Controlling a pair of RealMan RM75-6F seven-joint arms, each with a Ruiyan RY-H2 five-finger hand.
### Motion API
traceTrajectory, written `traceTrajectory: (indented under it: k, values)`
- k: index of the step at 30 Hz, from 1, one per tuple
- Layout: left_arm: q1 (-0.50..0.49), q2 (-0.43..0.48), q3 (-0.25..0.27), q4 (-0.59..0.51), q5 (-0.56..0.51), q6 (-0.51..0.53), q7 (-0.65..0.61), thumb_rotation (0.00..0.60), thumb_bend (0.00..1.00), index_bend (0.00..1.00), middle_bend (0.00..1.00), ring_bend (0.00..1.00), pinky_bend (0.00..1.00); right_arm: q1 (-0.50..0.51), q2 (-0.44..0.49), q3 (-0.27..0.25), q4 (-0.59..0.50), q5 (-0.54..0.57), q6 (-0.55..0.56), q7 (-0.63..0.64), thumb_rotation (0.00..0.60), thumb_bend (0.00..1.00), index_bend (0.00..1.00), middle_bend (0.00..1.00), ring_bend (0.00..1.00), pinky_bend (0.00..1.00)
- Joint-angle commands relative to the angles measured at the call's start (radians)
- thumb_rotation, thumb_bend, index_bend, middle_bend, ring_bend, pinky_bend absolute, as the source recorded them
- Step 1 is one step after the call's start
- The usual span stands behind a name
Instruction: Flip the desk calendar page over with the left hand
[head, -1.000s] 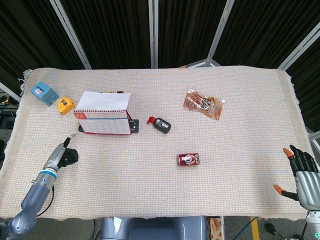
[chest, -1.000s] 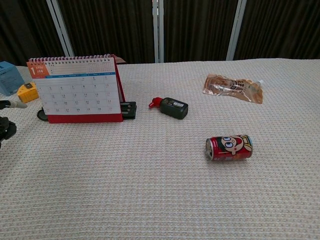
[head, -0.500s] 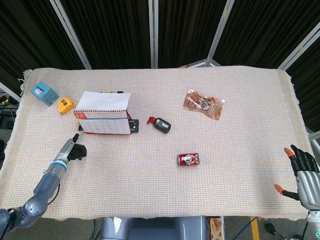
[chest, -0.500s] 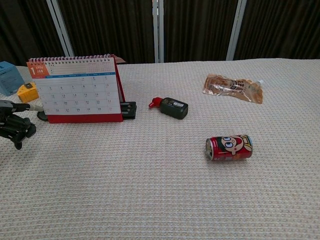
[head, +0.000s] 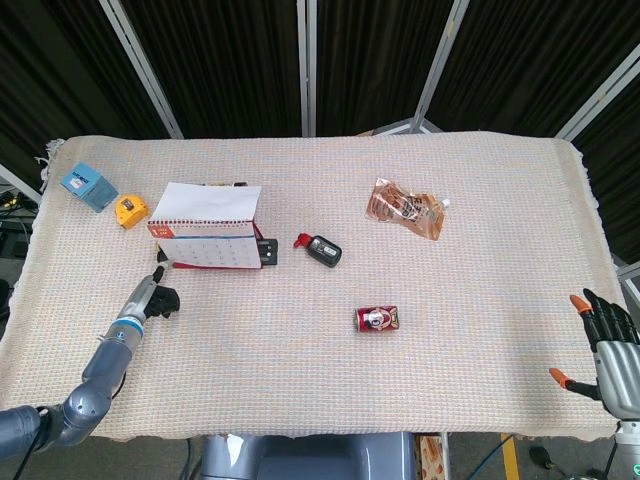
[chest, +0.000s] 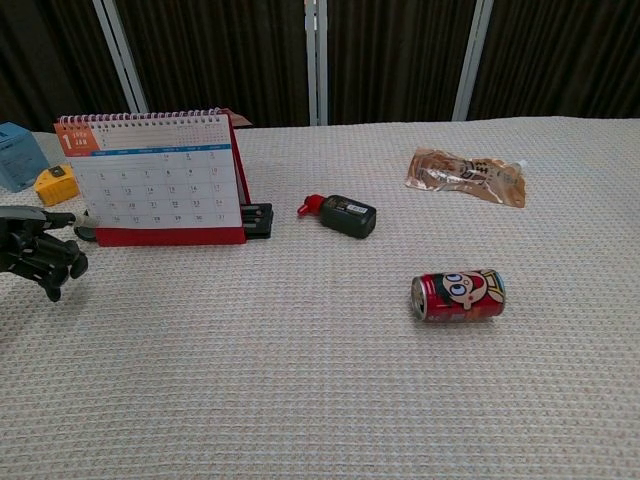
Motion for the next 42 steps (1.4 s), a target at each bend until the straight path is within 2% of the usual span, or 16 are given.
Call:
traceTrajectory:
  k: [1,13,20,25,27,31,34,36,39,42]
  values:
    - [-0.011,-0.009,-0.006,0.002,-0.003,0.004,0.003,0.6,0.86,0.0,0.68,0.67,0.56,0.0,0.0,0.001,0.001,0.0,0.0,0.003,0.6,0.02,0.0,0.0,0.0,0.0]
    - [-0.042,-0.002,-0.044,-0.075,0.052,0.01,-0.007,0.6,0.86,0.0,0.68,0.67,0.56,-0.001,0.002,0.004,0.007,0.008,0.002,0.01,0.6,0.02,0.0,0.0,0.0,0.0]
    - [-0.023,0.025,-0.058,-0.164,0.169,0.047,-0.029,0.6,0.86,0.0,0.68,0.67,0.55,-0.006,0.004,0.003,0.004,0.004,0.01,0.01,0.6,0.02,0.0,0.0,0.0,0.0]
    - [0.024,0.042,-0.042,-0.244,0.384,0.175,-0.012,0.6,0.86,0.0,0.62,0.63,0.49,-0.007,0.006,0.003,0.002,0.004,0.012,0.011,0.6,0.02,0.0,0.0,0.0,0.0]
    - [0.045,0.036,-0.015,-0.251,0.51,0.281,0.043,0.6,0.85,0.0,0.53,0.55,0.46,-0.008,0.006,0.002,0.001,0.002,0.014,0.01,0.6,0.02,0.0,0.0,0.0,0.0]
    - [0.076,-0.008,0.04,-0.195,0.753,0.5,0.192,0.6,0.83,0.02,0.35,0.39,0.39,-0.009,0.006,0.002,0.001,0.001,0.015,0.007,0.6,0.02,0.0,0.0,0.0,0.0]
    - [0.08,-0.032,0.056,-0.15,0.854,0.583,0.269,0.6,0.74,0.01,0.16,0.23,0.28,-0.007,0.004,0.002,0.001,0.002,0.012,0.004,0.6,0.02,0.0,0.0,0.0,0.0]
    - [0.072,-0.031,0.056,-0.133,0.875,0.59,0.318,0.6,0.57,0.0,0.03,0.1,0.17,-0.006,0.002,0.001,0.002,0.003,0.008,0.002,0.6,0.02,0.0,0.0,0.0,0.0]
    - [0.044,0.001,0.045,-0.131,0.83,0.535,0.415,0.6,0.35,0.0,0.0,0.0,0.03,-0.005,0.0,0.002,0.004,0.007,0.003,0.0,0.6,0.02,0.0,0.0,0.0,0.0]
    - [0.012,0.039,0.023,-0.144,0.731,0.452,0.483,0.6,0.21,0.0,0.0,0.0,0.0,-0.003,0.0,0.004,0.008,0.013,-0.001,0.002,0.6,0.02,0.0,0.0,0.0,0.0]
